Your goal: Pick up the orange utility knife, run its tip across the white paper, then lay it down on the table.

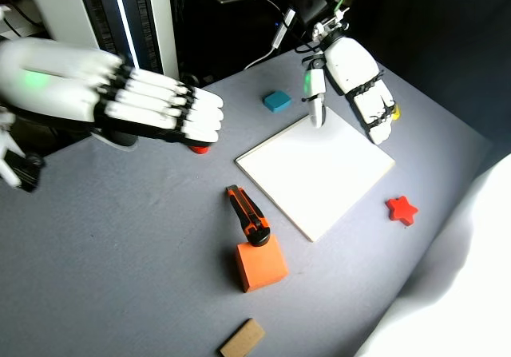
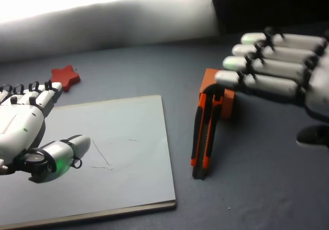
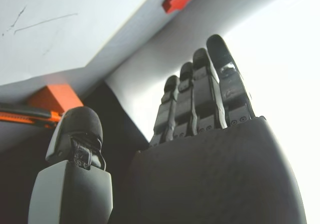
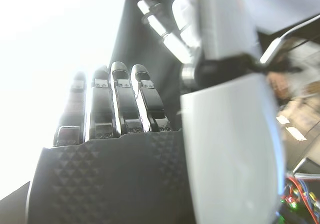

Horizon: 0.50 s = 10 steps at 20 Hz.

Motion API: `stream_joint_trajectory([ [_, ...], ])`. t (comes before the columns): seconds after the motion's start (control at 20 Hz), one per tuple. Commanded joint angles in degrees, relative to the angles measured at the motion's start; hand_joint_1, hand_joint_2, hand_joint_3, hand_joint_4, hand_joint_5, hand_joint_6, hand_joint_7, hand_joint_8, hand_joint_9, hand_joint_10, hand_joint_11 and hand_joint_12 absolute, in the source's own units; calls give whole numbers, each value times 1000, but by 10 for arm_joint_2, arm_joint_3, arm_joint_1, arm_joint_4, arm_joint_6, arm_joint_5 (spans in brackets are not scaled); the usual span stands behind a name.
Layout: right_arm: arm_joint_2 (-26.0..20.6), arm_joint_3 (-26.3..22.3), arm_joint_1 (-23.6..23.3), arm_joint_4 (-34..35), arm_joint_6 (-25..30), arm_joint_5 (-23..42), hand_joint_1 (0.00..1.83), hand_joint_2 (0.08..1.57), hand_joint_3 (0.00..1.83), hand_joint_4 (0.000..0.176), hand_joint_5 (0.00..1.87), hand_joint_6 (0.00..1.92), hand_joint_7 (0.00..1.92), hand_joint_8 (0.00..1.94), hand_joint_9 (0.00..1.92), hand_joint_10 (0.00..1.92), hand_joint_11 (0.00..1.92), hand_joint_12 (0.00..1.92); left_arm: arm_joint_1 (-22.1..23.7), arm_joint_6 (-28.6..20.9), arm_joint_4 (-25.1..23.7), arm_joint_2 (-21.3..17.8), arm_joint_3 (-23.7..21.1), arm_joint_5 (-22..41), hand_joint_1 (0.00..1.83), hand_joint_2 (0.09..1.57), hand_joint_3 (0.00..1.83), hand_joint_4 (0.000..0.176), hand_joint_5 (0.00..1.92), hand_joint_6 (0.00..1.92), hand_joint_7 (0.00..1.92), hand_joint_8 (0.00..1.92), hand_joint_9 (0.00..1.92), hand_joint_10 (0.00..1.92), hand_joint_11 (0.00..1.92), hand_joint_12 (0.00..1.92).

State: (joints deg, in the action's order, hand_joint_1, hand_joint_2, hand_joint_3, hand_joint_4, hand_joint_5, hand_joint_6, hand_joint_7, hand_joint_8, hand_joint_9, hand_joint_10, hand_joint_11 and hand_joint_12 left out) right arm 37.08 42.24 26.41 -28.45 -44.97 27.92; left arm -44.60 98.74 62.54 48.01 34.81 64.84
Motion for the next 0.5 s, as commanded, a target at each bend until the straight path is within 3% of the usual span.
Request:
stream_joint_trajectory([
  [0.0, 11, 9, -22, -18, 24, -7, 1223, 1006, 27, 0, 0, 0, 0, 0, 0, 0, 0, 0, 0, -2, -34, -3, 3, 55, 150, 1286, 0, 8, 32, 0, 117, 3, 151, 1, 0, 783],
  [0.1, 46, 28, -49, -34, 59, -75, 1204, 1011, 30, 0, 0, 0, 0, 0, 0, 0, 0, 0, 0, -2, -34, -3, 6, 55, 165, 1284, 0, 6, 39, 2, 116, 5, 150, 1, 0, 744],
  [0.25, 95, 54, -83, -34, 68, -178, 1172, 1036, 43, 0, 0, 0, 0, 0, 0, 0, 0, 0, -1, -3, -34, -2, 11, 50, 164, 1283, 0, 3, 45, 3, 121, 3, 156, 3, 0, 763],
  [0.35, 124, 75, -88, -38, 68, -187, 1192, 1019, 36, 0, 0, 0, 0, 0, 0, 0, 0, 0, -3, -7, -34, -1, 11, 48, 140, 1290, 2, 4, 39, 0, 106, 0, 150, 1, 0, 761],
  [0.45, 148, 91, -90, -44, 68, -156, 1185, 1043, 49, 0, 0, 0, 0, 0, 0, 0, 0, 0, -3, -7, -33, -1, 9, 48, 163, 1292, 2, 4, 33, 2, 106, 4, 145, 4, 0, 738],
])
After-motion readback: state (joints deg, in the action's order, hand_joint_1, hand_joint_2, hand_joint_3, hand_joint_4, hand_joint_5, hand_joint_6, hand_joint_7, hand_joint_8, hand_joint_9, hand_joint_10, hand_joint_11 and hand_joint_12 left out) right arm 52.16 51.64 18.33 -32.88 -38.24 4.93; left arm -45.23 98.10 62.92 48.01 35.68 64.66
